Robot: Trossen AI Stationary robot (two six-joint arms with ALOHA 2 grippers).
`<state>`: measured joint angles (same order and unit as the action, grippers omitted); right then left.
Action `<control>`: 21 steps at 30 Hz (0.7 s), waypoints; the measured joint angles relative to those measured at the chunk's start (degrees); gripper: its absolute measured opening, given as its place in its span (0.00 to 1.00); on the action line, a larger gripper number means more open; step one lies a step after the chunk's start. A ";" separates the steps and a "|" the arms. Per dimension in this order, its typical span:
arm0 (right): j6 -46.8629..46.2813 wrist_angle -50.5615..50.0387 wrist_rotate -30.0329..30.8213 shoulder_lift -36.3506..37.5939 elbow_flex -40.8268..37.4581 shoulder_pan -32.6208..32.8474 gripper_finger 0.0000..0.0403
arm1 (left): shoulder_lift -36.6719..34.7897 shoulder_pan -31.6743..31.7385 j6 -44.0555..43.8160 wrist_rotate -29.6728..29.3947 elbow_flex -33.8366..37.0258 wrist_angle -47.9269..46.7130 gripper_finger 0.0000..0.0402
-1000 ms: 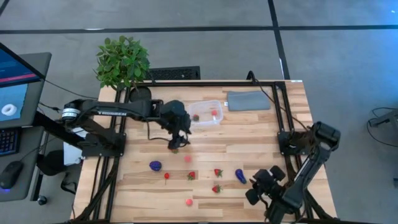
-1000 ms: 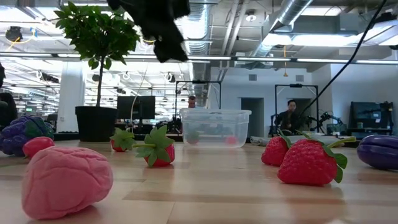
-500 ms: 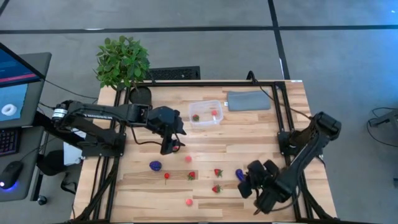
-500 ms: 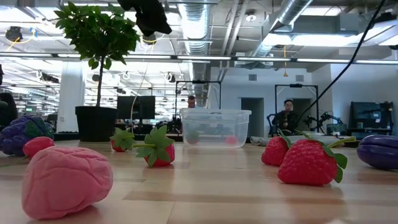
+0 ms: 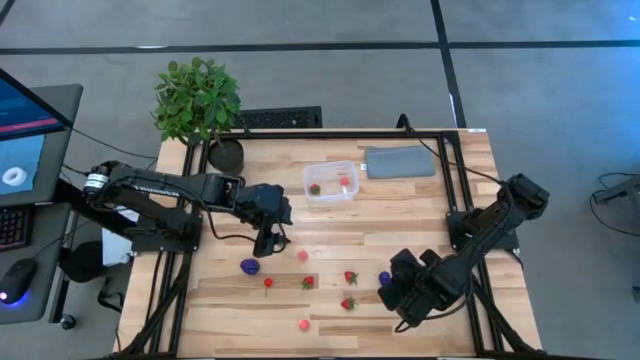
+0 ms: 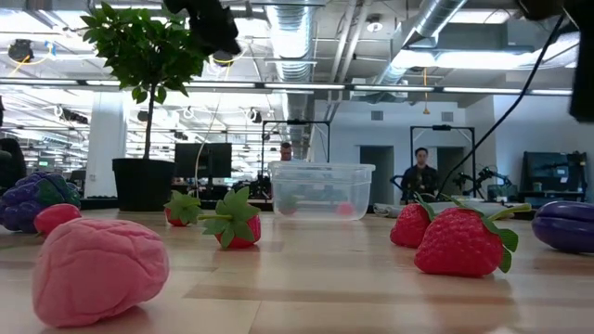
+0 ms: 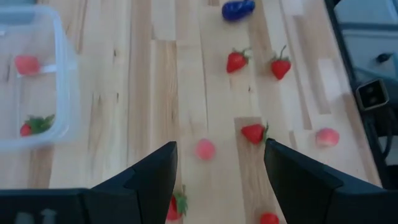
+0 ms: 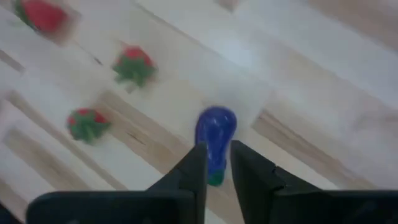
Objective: Pick and placing Produce into tupperware
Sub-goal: Put the eggplant into the container
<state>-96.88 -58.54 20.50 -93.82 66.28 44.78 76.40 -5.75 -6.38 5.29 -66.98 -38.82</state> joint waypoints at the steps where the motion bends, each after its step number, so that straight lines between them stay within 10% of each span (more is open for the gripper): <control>1: 0.05 0.02 -0.61 -0.17 -0.05 0.20 0.30 | 0.00 -0.60 -0.26 -0.75 0.00 -0.52 0.57; 11: 0.03 3.61 -0.68 -1.09 -0.07 2.01 0.61 | 0.04 -5.56 -0.96 -4.22 0.01 -1.78 0.57; 21: -2.63 11.69 -4.13 -1.13 -4.74 -0.35 0.65 | 0.04 -7.81 -0.96 -5.52 0.02 -2.24 0.57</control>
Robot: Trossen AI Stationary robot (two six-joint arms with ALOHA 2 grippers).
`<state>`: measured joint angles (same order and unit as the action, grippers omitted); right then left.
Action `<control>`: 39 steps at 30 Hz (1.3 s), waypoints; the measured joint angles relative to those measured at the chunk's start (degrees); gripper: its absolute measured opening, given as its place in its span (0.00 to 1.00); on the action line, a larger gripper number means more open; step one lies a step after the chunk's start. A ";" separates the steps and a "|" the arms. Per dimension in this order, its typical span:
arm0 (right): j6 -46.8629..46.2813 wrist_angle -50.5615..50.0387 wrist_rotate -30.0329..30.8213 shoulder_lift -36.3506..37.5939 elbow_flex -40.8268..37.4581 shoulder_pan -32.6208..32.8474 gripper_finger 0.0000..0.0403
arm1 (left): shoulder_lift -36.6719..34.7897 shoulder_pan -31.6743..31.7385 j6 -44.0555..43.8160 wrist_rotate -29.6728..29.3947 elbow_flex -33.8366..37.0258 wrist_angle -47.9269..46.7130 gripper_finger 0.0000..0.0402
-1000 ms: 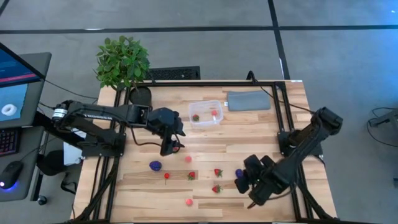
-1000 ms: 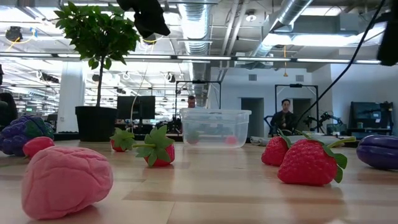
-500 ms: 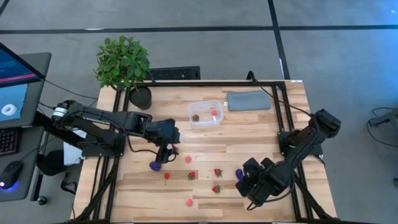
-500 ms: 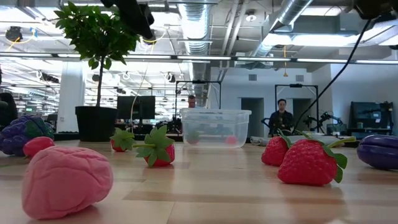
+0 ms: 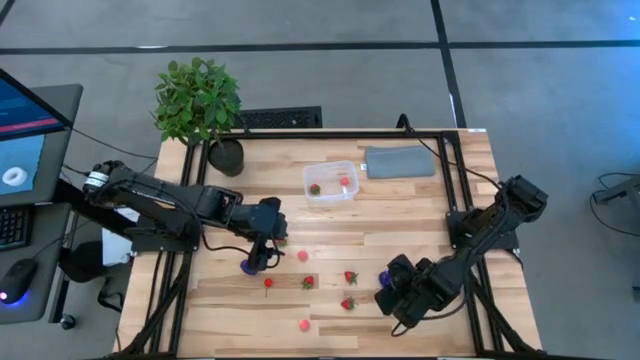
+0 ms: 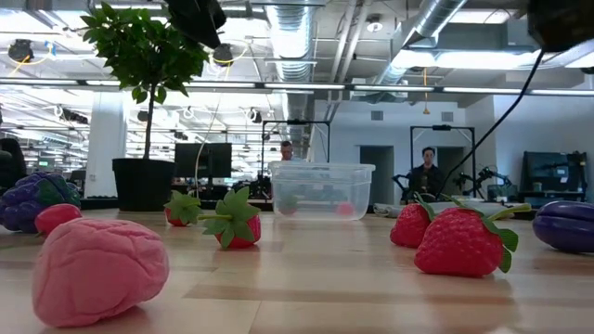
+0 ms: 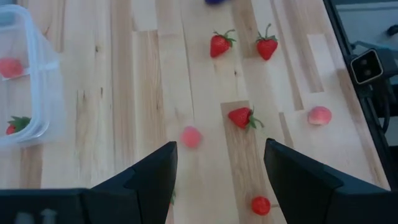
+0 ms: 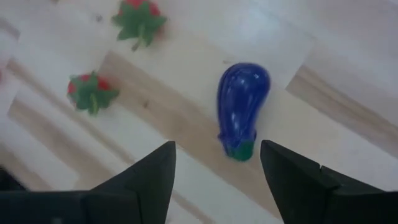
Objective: Pick and placing Produce into tupperware
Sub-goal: Put the eggplant into the container
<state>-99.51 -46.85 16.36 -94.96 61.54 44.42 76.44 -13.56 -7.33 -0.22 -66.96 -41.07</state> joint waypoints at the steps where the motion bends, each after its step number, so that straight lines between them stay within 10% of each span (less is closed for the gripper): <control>1: -0.76 -0.15 0.41 0.00 0.00 -0.16 0.65 | 0.00 -0.37 -0.02 -0.33 -0.01 -0.20 0.57; 39: 5.54 3.54 -5.73 -7.58 -0.87 -7.23 0.65 | 0.02 -3.30 -3.08 -3.54 0.00 -0.42 0.57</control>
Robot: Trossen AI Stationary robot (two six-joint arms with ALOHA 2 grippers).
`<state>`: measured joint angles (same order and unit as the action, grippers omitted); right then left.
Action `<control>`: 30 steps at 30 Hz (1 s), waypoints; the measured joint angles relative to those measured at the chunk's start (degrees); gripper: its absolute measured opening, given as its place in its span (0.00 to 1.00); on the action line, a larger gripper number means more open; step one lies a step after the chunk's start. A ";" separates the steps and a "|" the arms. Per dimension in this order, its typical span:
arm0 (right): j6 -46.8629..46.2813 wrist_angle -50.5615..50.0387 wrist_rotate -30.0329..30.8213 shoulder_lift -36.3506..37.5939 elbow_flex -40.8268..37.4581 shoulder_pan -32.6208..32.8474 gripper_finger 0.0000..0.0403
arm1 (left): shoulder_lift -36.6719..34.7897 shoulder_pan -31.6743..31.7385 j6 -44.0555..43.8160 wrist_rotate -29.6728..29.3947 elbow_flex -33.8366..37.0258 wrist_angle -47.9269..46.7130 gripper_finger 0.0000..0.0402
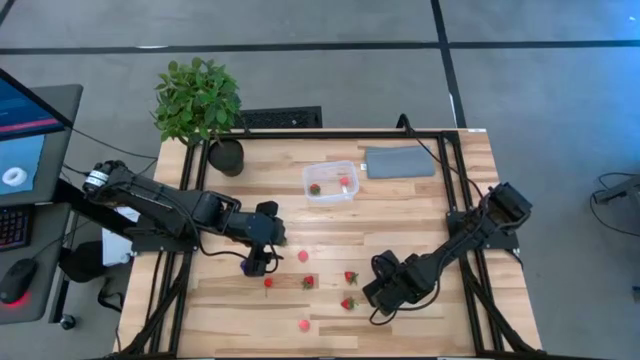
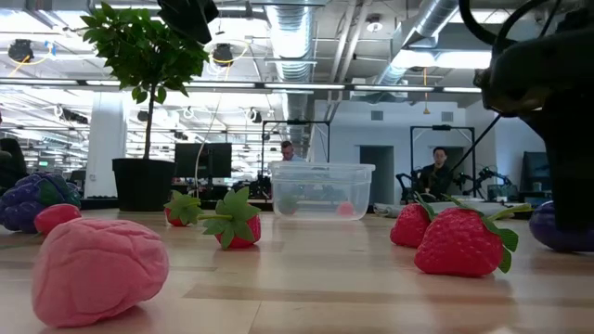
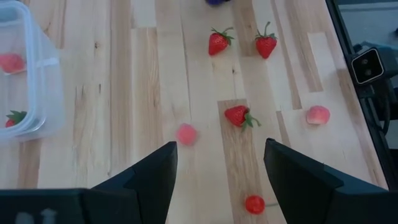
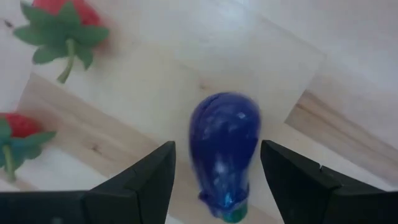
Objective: Pick and placing Produce into tupperware
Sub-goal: Put the eggplant into the container
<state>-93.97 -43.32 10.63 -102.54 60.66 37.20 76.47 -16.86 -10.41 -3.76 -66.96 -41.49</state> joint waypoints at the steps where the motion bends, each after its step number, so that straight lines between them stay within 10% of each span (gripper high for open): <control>1: 0.02 -0.31 0.02 0.00 0.00 -0.22 0.65 | 0.00 0.00 0.00 -0.01 -0.02 0.00 0.57; 30: -3.70 -3.53 -3.32 0.02 -0.04 -0.48 0.65 | 0.00 -2.23 -1.36 -0.60 -0.01 -0.10 0.57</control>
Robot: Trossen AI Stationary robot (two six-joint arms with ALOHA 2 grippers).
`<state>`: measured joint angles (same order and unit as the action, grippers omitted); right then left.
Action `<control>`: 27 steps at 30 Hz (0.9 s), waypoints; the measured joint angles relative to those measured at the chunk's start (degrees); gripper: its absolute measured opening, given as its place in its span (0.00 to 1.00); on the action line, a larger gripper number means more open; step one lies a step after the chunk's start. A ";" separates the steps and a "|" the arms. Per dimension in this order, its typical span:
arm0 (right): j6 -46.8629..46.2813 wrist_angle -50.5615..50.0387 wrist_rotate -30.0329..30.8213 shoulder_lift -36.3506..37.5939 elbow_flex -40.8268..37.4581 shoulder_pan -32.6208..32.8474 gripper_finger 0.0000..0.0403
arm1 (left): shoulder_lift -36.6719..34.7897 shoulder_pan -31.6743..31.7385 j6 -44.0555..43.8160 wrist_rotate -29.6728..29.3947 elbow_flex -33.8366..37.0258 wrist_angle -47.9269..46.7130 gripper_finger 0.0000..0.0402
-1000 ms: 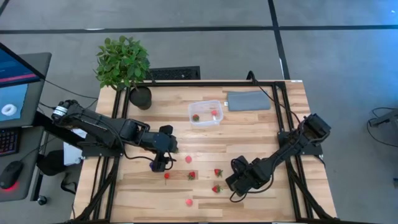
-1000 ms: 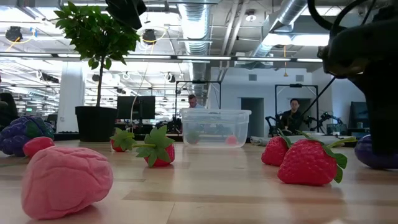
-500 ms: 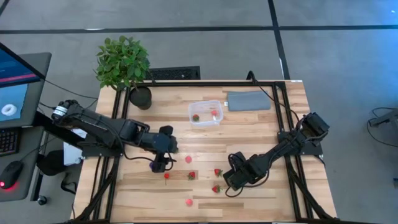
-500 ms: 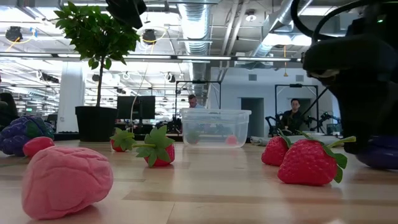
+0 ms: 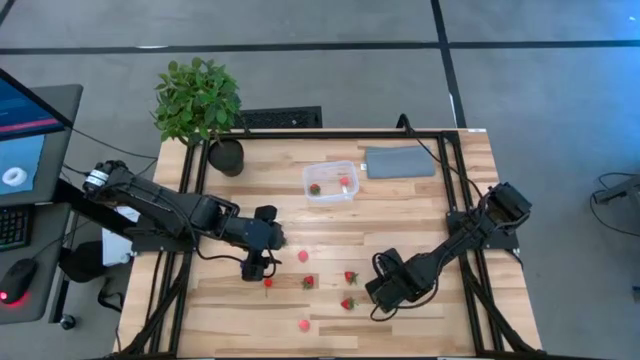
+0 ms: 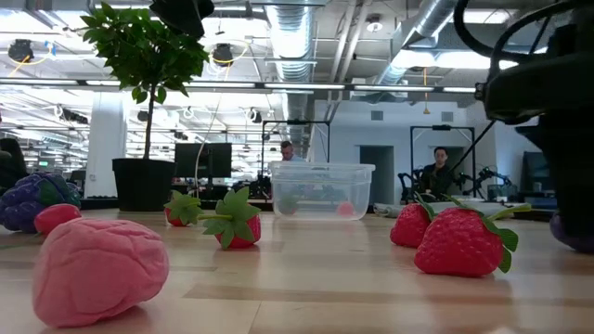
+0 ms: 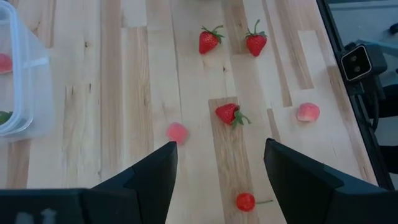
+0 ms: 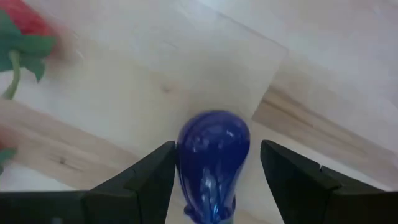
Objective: Pick and placing Produce into tupperware
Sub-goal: Put the eggplant into the container
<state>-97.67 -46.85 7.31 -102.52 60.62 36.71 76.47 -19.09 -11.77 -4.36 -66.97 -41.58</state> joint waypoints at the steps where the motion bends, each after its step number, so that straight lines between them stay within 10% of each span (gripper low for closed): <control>1: -0.73 -0.05 0.02 0.00 0.00 0.41 0.65 | 0.00 0.00 -0.03 0.00 0.01 0.02 0.57; 27: -7.46 3.92 1.24 -1.75 -1.94 3.69 0.65 | 0.00 -0.21 -0.87 -0.77 0.01 1.58 0.57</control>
<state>-105.13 -42.93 8.55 -104.27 58.68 40.40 76.47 -19.30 -12.64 -5.13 -66.96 -40.00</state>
